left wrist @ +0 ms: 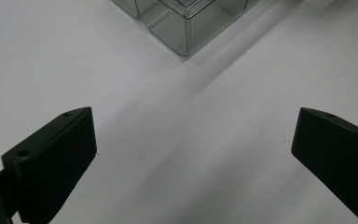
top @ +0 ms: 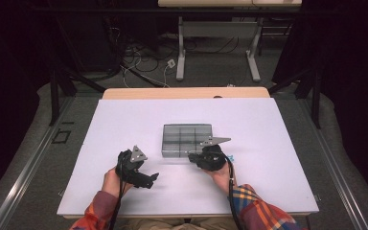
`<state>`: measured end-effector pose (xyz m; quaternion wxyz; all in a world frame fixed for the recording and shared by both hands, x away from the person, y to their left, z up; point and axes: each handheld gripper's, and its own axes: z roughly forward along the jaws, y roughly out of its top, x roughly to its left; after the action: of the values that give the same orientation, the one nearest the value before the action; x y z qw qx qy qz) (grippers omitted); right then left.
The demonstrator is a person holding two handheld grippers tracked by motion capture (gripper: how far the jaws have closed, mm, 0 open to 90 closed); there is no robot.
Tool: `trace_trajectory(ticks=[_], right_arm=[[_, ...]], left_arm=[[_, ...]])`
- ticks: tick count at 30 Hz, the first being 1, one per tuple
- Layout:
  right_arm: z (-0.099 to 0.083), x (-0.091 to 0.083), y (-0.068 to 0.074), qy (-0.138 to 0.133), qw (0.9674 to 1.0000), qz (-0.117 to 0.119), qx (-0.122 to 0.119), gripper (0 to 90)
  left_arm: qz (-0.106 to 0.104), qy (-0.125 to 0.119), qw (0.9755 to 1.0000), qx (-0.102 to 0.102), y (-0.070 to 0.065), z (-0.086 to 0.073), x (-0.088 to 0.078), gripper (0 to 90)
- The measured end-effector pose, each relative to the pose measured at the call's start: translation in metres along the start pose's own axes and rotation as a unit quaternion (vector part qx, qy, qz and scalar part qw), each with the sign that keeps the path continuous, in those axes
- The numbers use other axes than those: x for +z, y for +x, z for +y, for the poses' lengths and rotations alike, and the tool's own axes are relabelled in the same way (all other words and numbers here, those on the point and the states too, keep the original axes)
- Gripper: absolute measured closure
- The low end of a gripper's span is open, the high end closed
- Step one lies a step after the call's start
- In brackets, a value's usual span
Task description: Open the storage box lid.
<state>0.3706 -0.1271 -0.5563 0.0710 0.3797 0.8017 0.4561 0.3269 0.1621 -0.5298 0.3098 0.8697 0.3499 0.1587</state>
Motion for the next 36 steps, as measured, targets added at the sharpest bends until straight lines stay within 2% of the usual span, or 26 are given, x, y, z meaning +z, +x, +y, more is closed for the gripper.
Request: trace_trajectory(ticks=[14, 22, 25, 26, 36], right_arm=[[0.001, -0.002, 0.0, -0.007, 1.0, 0.004, -0.003, 85.7], [0.003, -0.005, 0.0, -0.022, 0.9998, 0.0, -0.004, 85.1], [0.005, -0.007, 0.0, -0.011, 0.9999, 0.0, -0.006, 84.9], [0.005, -0.006, 0.001, -0.015, 0.9999, -0.003, -0.007, 84.7], [0.012, -0.011, 0.005, -0.012, 0.9997, -0.013, -0.018, 84.4]], left_arm=[[0.001, -0.004, 1.0, 0.0, -0.001, 0.0, 0.0, 0.0], [0.004, -0.006, 1.0, 0.001, -0.001, 0.001, 0.0, 0.0], [0.003, -0.007, 1.0, 0.001, -0.001, 0.002, 0.0, 0.0], [0.004, -0.007, 1.0, 0.0, -0.001, 0.003, 0.001, 0.0], [0.009, -0.02, 0.9997, -0.003, -0.003, 0.018, 0.003, 0.1]])
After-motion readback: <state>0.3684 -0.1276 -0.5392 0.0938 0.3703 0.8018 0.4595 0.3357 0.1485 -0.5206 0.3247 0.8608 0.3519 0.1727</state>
